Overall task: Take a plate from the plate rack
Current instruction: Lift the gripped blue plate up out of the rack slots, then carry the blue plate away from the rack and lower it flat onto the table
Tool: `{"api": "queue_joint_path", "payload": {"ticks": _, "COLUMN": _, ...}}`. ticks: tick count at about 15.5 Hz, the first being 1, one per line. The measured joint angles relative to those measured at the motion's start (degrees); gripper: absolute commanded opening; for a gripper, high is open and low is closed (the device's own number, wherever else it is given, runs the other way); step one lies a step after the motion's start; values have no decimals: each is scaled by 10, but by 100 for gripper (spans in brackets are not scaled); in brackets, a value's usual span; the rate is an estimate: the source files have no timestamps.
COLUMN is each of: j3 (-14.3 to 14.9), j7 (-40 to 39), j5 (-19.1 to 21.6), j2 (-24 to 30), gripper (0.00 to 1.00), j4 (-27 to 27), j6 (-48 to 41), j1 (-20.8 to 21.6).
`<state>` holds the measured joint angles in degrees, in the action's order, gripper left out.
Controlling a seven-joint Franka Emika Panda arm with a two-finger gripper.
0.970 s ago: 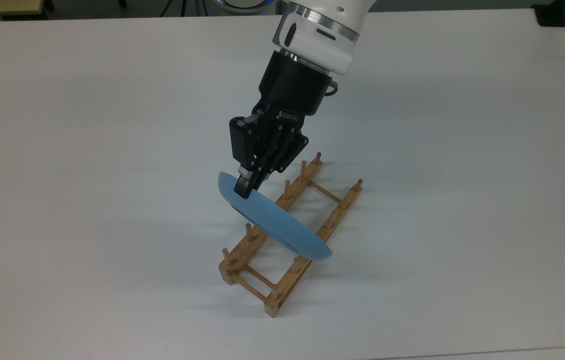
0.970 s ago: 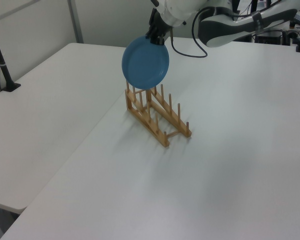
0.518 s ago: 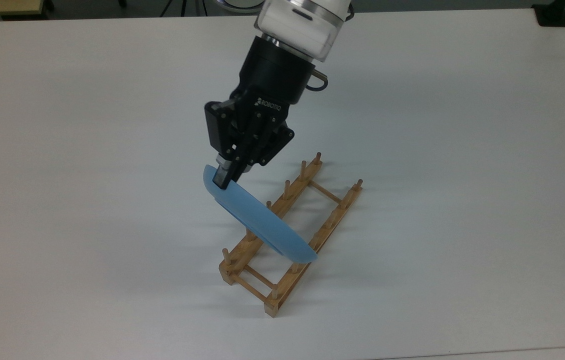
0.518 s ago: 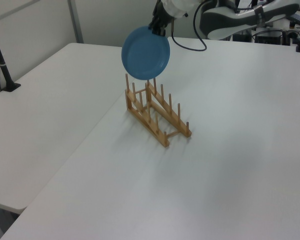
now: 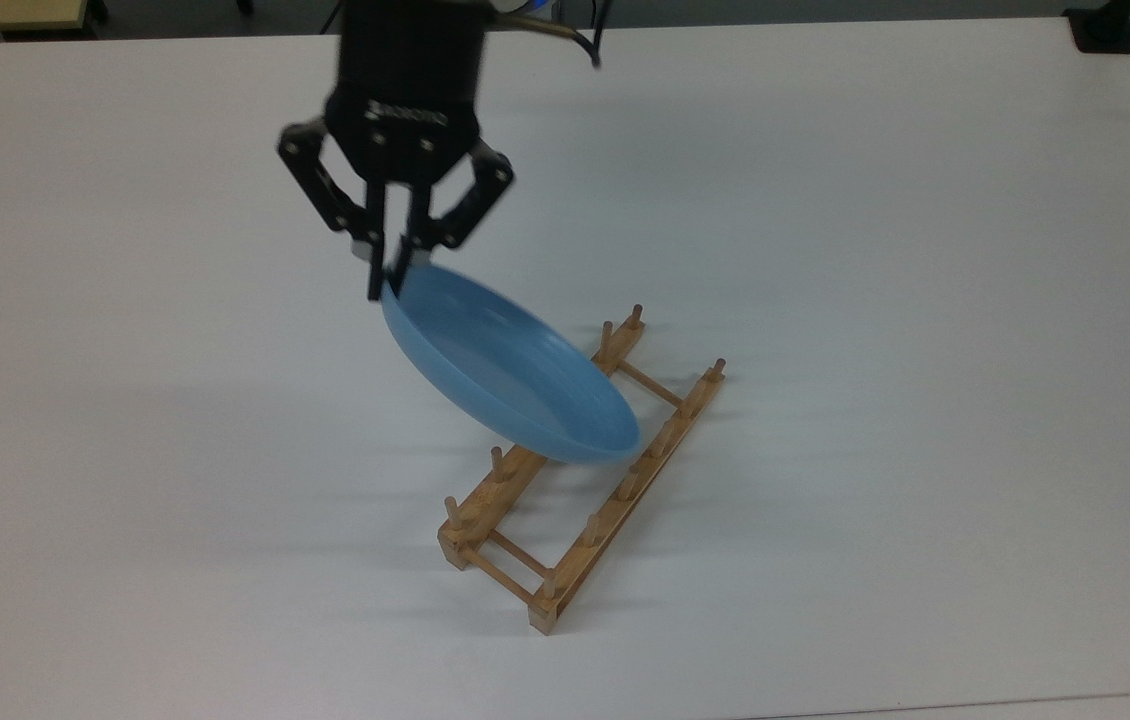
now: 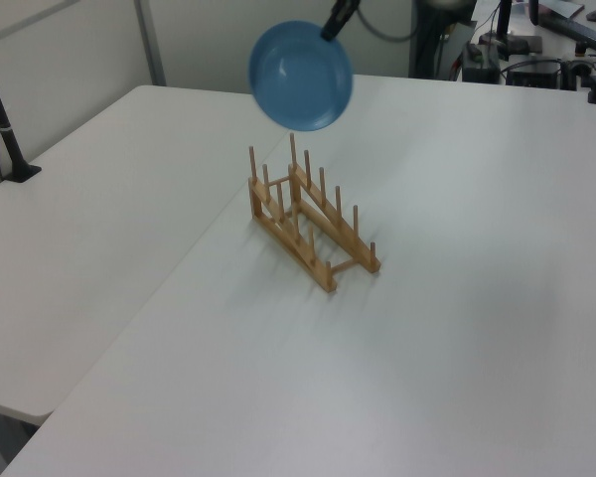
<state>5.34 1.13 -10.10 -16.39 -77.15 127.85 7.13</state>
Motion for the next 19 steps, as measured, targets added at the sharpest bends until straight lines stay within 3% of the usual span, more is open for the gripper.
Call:
{"api": "queue_joint_path", "payload": {"ticks": 4, "j3": 2, "j7": -38, "j5": 156, "j2": 33, "gripper": 1, "j4": -1, "j6": -160, "j1": -56}}
{"api": "queue_joint_path", "payload": {"ticks": 7, "j3": 4, "j7": -79, "j5": 225, "j2": 44, "gripper": 1, "j4": -19, "j6": -251, "j1": -126}}
{"api": "queue_joint_path", "payload": {"ticks": 12, "j3": 13, "j7": -156, "j5": 281, "j2": 34, "gripper": 1, "j4": -93, "j6": -267, "j1": -188}}
{"api": "queue_joint_path", "payload": {"ticks": 15, "j3": 30, "j7": -185, "j5": 301, "j2": 6, "gripper": 0, "j4": -114, "j6": -267, "j1": -201}}
{"api": "queue_joint_path", "payload": {"ticks": 19, "j3": 31, "j7": -199, "j5": 305, "j2": -43, "gripper": 0, "j4": -116, "j6": -267, "j1": -203}}
